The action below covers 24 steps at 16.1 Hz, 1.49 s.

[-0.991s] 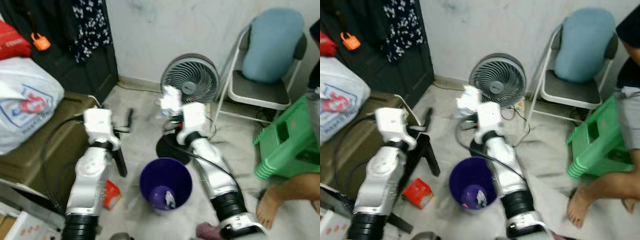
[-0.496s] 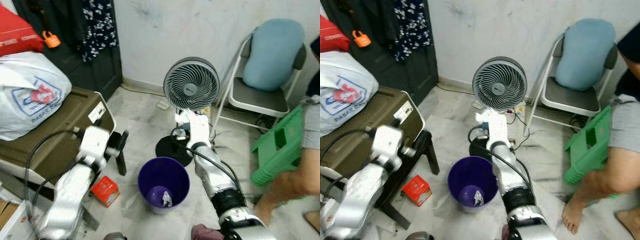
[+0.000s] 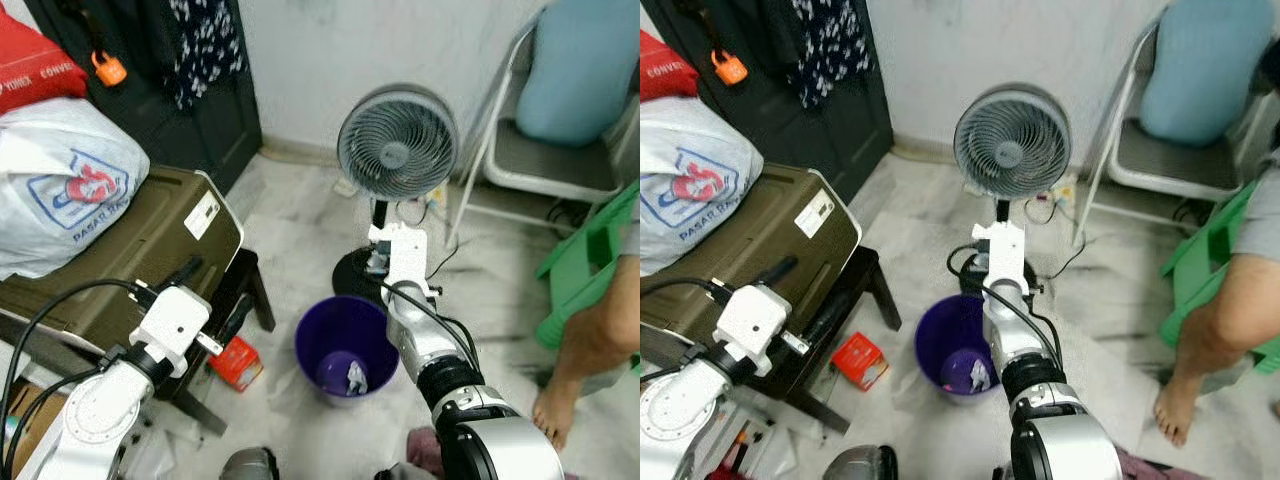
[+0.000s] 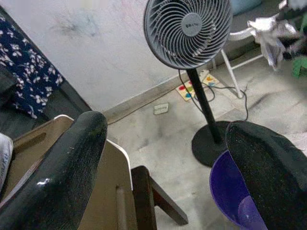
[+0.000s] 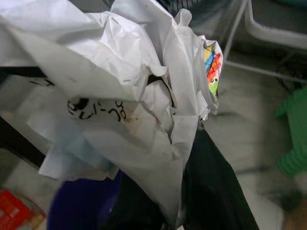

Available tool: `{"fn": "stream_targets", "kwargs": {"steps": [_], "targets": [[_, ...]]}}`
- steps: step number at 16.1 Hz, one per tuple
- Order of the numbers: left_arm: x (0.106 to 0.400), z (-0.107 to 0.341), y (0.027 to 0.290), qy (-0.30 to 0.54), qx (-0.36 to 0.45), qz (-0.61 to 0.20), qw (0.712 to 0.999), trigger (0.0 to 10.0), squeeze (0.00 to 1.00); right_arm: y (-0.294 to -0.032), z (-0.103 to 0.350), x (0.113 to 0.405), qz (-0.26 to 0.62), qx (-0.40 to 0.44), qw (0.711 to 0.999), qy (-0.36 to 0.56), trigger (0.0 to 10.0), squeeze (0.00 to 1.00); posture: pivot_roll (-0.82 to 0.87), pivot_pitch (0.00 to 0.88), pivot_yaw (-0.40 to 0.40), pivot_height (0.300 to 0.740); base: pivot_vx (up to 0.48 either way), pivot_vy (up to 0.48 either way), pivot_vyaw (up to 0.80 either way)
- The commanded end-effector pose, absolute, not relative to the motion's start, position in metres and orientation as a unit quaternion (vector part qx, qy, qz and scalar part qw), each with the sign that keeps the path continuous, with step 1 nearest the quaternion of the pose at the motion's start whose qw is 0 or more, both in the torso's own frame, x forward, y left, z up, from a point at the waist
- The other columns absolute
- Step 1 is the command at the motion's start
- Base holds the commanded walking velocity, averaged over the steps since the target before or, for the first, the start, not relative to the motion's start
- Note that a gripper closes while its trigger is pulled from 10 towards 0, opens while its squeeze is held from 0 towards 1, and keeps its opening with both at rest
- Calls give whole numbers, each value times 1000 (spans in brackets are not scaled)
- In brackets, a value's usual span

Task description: Clean up the room

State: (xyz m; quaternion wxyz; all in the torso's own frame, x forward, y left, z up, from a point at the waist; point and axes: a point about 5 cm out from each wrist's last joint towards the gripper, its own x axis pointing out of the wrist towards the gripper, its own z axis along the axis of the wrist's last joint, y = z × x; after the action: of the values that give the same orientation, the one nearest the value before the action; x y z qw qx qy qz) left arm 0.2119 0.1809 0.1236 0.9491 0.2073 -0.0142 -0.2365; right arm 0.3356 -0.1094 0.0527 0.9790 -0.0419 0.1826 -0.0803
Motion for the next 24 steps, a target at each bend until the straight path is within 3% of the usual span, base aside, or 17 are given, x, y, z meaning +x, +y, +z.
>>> {"fn": "stream_targets", "kwargs": {"steps": [1, 7, 11, 16, 21, 22, 23, 24], "targets": [[209, 130, 184, -14, 213, -240, 947, 10000, 0, -110, 50, 334, -97, -38, 976, 189, 10000, 0, 204, 156, 91, 740, 0, 0, 0], [187, 145, 204, 23, 223, -232, 947, 10000, 0, -106, 42, 328, -147, -15, 968, 201, 10000, 0, 312, 211, 179, 740, 0, 0, 0], [188, 126, 221, 60, 237, -232, 942, 10000, 0, -101, 43, 332, -143, -13, 967, 211, 10000, 0, 367, 233, 228, 740, 0, 0, 0], [195, 103, 217, 82, 242, -246, 935, 10000, 0, -99, 39, 330, -154, 7, 960, 232, 10000, 0, 382, 234, 259, 740, 0, 0, 0], [191, 119, 221, 62, 245, -253, 934, 10000, 0, -106, 37, 330, -176, 9, 955, 237, 10000, 0, 379, 235, 263, 740, 0, 0, 0], [192, 120, 221, 61, 245, -254, 934, 10000, 0, -108, 37, 330, -181, 15, 954, 238, 10000, 373, 378, 236, 264, 740, 0, 0, 0], [192, 121, 221, 60, 245, -255, 934, 10000, 0, -109, 37, 330, -183, 19, 954, 238, 10000, 1000, 377, 238, 264, 740, 0, 0, 0], [191, 121, 220, 61, 245, -255, 933, 10000, 0, -109, 37, 330, -184, 21, 953, 238, 10000, 1000, 377, 236, 261, 740, 0, 0, 0]]}}
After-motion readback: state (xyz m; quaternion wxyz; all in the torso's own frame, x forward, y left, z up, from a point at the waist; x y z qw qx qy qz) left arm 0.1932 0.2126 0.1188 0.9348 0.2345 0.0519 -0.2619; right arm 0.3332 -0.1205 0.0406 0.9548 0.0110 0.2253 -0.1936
